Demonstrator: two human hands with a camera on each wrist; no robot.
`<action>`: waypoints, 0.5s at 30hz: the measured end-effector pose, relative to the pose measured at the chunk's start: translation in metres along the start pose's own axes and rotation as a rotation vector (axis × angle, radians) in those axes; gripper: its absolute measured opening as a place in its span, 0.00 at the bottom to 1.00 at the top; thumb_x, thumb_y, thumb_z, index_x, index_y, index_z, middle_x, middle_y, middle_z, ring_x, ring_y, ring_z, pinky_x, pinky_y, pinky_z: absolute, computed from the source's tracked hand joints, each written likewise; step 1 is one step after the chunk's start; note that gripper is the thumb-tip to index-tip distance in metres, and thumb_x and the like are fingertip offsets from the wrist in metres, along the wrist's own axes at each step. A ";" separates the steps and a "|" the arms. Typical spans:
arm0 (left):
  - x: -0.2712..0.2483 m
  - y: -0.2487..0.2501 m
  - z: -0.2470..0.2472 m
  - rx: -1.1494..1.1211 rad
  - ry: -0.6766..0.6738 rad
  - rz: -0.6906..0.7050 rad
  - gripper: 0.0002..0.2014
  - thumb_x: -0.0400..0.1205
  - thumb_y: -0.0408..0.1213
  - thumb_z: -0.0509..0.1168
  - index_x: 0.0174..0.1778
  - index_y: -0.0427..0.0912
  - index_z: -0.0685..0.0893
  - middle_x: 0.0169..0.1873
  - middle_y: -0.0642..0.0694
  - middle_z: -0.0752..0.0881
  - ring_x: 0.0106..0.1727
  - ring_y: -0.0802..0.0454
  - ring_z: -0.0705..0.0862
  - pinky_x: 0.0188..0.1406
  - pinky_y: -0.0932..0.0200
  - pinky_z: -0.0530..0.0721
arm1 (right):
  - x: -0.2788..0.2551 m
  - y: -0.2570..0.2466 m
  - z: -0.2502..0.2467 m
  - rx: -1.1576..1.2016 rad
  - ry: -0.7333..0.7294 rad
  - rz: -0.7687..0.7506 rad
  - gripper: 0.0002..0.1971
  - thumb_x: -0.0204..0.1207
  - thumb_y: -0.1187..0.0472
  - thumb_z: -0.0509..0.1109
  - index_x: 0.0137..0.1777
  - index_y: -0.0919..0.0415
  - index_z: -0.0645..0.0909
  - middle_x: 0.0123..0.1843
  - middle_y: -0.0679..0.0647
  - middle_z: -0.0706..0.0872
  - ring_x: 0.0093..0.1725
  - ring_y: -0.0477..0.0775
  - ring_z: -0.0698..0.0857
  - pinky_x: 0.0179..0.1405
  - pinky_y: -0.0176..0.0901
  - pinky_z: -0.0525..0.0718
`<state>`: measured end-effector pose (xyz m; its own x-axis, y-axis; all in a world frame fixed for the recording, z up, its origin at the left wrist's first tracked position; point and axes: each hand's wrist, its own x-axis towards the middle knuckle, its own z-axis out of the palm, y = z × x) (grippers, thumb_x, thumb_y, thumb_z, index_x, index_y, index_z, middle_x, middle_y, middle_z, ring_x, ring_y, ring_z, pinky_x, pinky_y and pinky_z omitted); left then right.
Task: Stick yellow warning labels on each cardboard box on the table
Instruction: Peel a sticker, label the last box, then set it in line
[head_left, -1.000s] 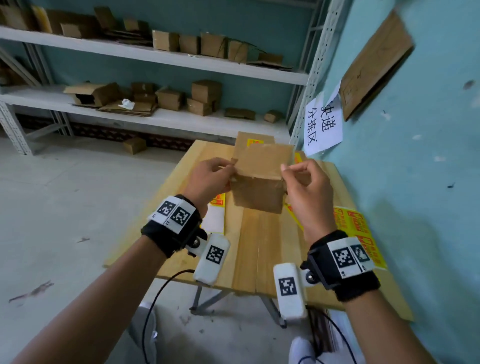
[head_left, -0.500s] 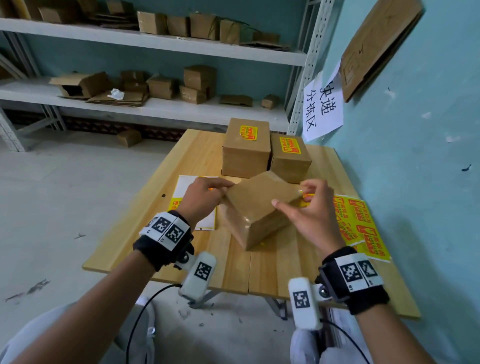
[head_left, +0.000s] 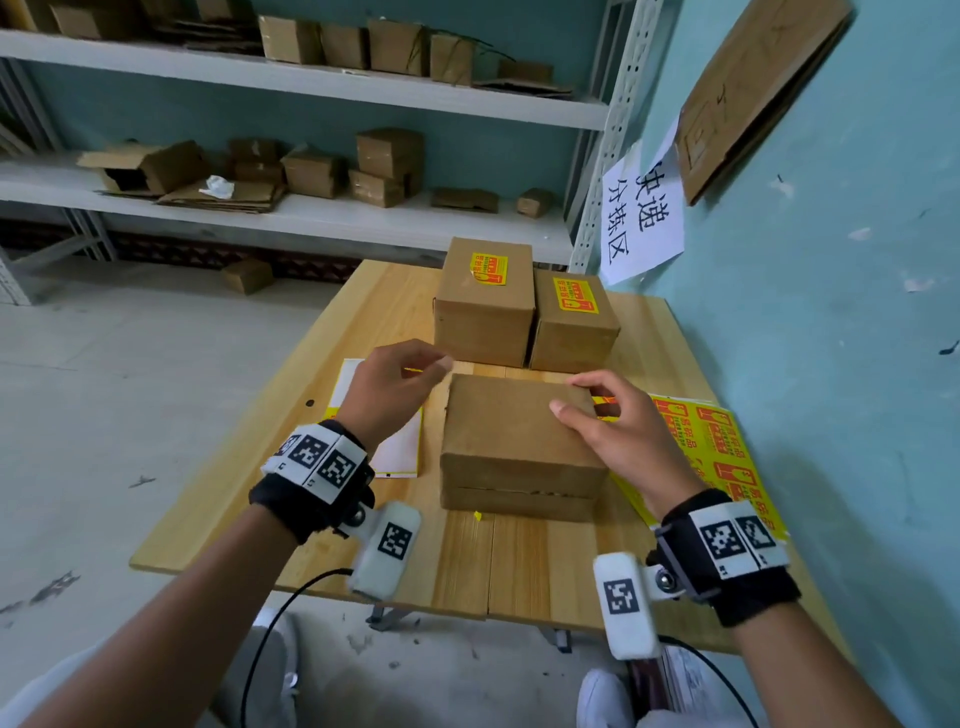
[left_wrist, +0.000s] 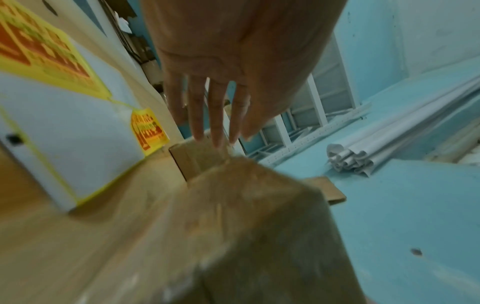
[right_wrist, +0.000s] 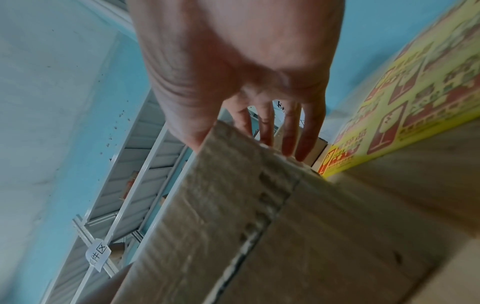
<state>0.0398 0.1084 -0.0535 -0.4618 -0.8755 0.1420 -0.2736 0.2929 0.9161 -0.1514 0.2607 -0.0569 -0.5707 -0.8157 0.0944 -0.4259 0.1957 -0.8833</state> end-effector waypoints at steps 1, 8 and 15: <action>0.002 -0.003 -0.005 0.034 0.039 -0.001 0.07 0.82 0.39 0.68 0.52 0.44 0.89 0.49 0.49 0.89 0.51 0.53 0.86 0.52 0.57 0.83 | 0.001 0.001 0.000 0.009 0.001 0.003 0.15 0.73 0.47 0.78 0.58 0.44 0.82 0.59 0.47 0.84 0.58 0.48 0.84 0.43 0.39 0.83; 0.012 -0.031 -0.034 0.582 0.048 -0.212 0.19 0.76 0.48 0.73 0.63 0.53 0.83 0.69 0.42 0.79 0.68 0.39 0.76 0.61 0.48 0.77 | 0.000 0.000 0.001 -0.011 -0.005 -0.018 0.16 0.73 0.47 0.78 0.58 0.46 0.82 0.60 0.49 0.84 0.59 0.49 0.83 0.39 0.37 0.83; 0.012 -0.036 -0.034 0.671 0.001 -0.294 0.17 0.77 0.56 0.69 0.61 0.57 0.84 0.66 0.38 0.75 0.69 0.35 0.72 0.67 0.41 0.76 | -0.002 0.000 0.001 -0.043 0.015 -0.031 0.15 0.73 0.46 0.78 0.58 0.45 0.82 0.59 0.46 0.84 0.60 0.49 0.83 0.53 0.49 0.87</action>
<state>0.0731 0.0738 -0.0722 -0.2890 -0.9545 -0.0740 -0.8442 0.2177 0.4899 -0.1500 0.2616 -0.0576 -0.5671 -0.8136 0.1287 -0.4730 0.1937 -0.8595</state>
